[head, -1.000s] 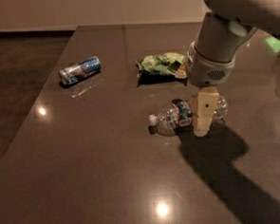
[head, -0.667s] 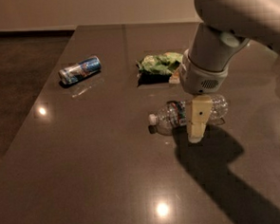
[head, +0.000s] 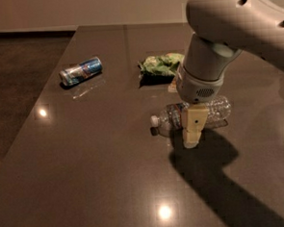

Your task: Place water bottle upright

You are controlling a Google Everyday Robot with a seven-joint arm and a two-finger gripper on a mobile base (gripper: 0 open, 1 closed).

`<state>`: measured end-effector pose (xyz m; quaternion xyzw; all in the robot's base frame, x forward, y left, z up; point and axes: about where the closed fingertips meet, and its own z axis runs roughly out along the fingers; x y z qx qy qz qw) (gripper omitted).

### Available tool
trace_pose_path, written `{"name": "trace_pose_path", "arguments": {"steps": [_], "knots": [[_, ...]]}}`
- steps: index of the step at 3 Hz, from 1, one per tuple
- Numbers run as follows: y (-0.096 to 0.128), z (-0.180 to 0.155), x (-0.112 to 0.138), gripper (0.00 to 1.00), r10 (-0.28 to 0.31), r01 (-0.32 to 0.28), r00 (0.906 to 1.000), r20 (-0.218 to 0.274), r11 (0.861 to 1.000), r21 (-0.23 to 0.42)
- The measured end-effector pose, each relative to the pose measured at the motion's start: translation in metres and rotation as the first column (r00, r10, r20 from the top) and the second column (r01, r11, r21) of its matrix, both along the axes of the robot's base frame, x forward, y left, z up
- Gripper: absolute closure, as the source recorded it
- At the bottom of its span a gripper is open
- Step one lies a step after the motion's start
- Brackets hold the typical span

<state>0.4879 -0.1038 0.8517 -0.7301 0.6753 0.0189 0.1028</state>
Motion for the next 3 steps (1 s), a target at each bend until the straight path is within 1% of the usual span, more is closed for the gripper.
{"name": "trace_pose_path", "arguments": {"steps": [2,3], "knots": [[0.002,-0.001,0.001,0.57,-0.015,0.014,0.9998,-0.013,1.000,-0.028],[0.002,0.008,0.004,0.80,-0.037,0.036,0.9989,-0.028,0.999,-0.027]]}}
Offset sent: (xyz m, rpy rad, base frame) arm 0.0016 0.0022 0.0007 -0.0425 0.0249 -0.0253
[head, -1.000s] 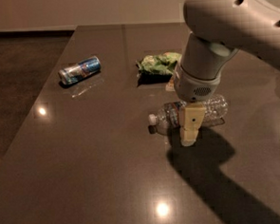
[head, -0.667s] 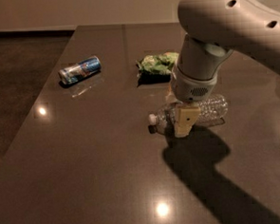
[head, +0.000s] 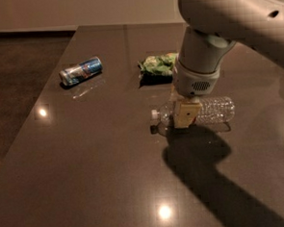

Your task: Place water bottle upright

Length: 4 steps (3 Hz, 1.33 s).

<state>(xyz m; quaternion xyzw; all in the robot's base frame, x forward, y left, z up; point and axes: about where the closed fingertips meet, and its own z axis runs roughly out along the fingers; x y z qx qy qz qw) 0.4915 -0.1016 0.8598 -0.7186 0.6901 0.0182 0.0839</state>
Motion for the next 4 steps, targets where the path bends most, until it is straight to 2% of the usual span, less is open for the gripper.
{"name": "trace_pose_path", "arguments": {"steps": [1,2,3,4], "knots": [[-0.002,0.024,0.006,1.00,-0.028,0.029,0.9995,-0.015,0.997,0.072],[0.003,0.055,0.013,1.00,-0.067,0.069,0.9976,-0.016,0.977,0.203],[0.002,0.075,0.021,1.00,-0.122,0.124,0.9921,-0.029,0.925,0.360],[-0.003,0.089,0.025,1.00,-0.193,0.187,0.9804,-0.041,0.843,0.504]]}}
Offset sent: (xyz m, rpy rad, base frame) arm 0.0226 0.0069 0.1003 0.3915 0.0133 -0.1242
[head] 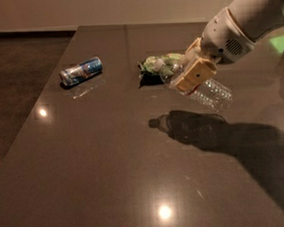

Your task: Place water bottle upright

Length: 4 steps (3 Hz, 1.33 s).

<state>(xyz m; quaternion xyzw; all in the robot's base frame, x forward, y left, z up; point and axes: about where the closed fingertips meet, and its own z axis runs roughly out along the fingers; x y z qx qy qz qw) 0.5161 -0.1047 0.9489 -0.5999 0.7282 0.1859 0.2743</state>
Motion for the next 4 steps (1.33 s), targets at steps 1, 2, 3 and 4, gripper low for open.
{"name": "trace_pose_path", "arguments": {"steps": [1,2,3,4], "knots": [[-0.0049,0.0082,0.0027,1.00,-0.074,0.069,0.9967,0.034,0.989,0.134],[-0.0092,0.0096,0.0069,1.00,-0.138,0.116,0.9881,0.069,0.960,0.254],[-0.0119,0.0043,0.0116,1.00,-0.159,0.108,0.9833,0.088,0.900,0.421],[-0.0114,0.0025,0.0116,1.00,-0.143,0.059,0.9841,0.106,0.822,0.566]]}}
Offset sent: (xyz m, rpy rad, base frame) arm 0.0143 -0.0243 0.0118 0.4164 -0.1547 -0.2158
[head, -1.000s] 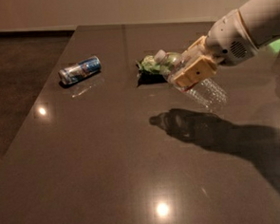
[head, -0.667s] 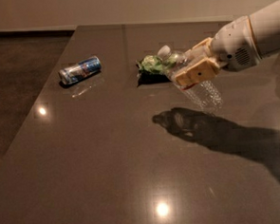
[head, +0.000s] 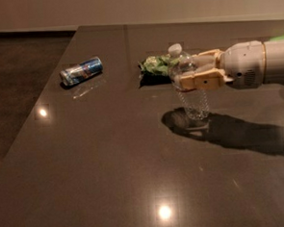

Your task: Place water bottle upright

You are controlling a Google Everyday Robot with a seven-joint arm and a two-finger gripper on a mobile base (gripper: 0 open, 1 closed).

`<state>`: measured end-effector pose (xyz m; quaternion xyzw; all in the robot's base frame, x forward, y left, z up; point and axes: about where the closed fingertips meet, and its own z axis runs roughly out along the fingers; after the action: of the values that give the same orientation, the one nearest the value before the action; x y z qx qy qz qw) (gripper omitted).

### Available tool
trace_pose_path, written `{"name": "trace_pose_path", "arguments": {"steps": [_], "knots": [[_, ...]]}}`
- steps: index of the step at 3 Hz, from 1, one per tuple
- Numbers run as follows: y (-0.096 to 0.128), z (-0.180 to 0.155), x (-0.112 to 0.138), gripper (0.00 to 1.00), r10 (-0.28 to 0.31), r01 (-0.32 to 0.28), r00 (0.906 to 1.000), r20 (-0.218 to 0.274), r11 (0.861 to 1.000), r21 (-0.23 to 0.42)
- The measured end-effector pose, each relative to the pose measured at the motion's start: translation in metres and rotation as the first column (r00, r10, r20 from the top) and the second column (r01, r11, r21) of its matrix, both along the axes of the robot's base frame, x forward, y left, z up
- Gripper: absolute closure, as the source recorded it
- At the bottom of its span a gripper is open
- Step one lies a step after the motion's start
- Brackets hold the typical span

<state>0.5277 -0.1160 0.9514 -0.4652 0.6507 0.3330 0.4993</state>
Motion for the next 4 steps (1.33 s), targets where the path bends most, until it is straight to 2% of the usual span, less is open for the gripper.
{"name": "trace_pose_path", "arguments": {"steps": [1,2,4], "knots": [[-0.003,0.003,-0.004,1.00,0.015,-0.018,0.9996,0.022,0.994,0.107],[0.001,0.006,-0.013,1.00,0.045,-0.049,0.9987,0.024,0.980,0.191],[0.010,0.005,-0.033,1.00,0.105,-0.108,0.9941,0.025,0.952,0.286]]}}
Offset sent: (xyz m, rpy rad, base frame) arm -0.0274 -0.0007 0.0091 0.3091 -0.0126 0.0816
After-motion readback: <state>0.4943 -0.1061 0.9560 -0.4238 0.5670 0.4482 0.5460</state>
